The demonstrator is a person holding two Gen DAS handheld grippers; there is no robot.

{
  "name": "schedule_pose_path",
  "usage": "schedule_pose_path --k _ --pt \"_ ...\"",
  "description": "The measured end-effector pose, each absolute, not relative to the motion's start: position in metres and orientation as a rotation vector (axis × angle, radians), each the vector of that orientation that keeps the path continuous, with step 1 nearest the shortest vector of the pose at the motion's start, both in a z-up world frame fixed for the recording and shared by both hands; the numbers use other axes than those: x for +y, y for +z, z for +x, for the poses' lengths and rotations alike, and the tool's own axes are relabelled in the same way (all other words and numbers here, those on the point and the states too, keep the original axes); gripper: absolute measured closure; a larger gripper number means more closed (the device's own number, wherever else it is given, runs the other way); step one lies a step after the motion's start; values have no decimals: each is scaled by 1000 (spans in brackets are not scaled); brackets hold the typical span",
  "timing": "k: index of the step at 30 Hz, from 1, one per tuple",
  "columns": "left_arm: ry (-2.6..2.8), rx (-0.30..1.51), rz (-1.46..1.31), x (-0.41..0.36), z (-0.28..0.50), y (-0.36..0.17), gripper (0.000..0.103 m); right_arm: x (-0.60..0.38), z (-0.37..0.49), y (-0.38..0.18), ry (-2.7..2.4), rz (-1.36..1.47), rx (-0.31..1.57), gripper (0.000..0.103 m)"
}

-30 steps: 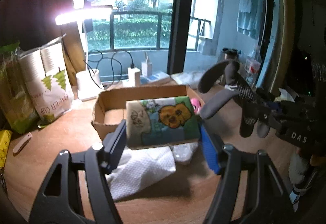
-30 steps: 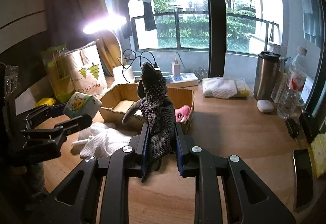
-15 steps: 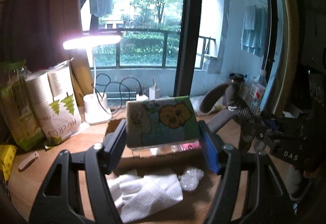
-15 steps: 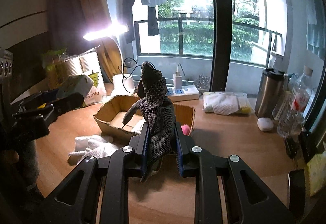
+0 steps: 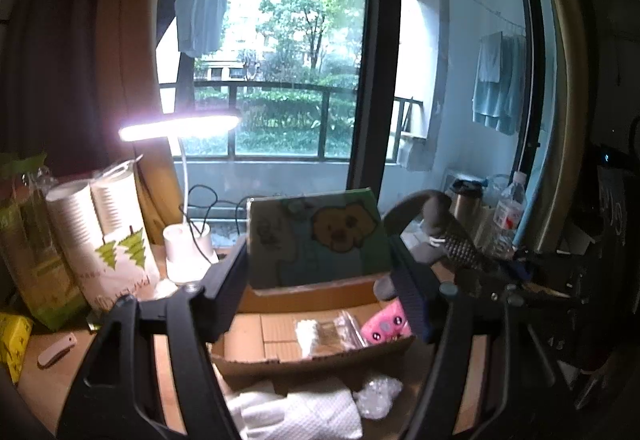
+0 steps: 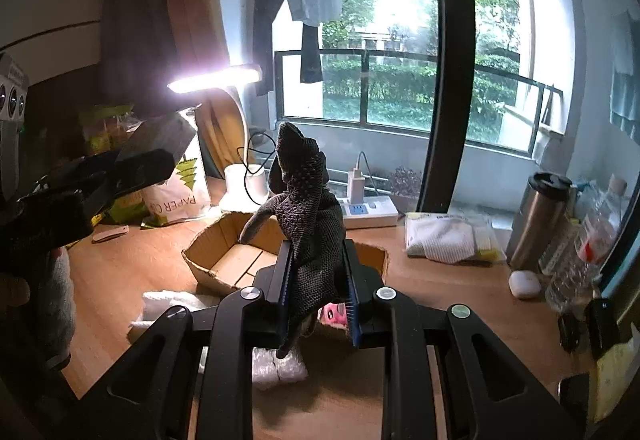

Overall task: Organize soft objects
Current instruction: 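Lower the dog-printed box and gray glove into the cardboard box and release both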

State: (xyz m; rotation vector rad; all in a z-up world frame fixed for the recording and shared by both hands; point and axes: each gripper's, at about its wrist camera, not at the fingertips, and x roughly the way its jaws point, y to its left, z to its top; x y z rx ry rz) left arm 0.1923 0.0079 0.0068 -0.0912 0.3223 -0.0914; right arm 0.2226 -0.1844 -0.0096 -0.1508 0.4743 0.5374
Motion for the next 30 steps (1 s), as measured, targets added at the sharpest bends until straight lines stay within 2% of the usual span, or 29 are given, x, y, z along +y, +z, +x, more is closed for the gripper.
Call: schedule_pose_path --k 12,30 --pt "-63 298 -132 24 220 5 35 -169 248 -6 532 -198 448 79" --pt "-33 458 -145 33 286 -57 35 -143 306 -53 558 -210 561 79"
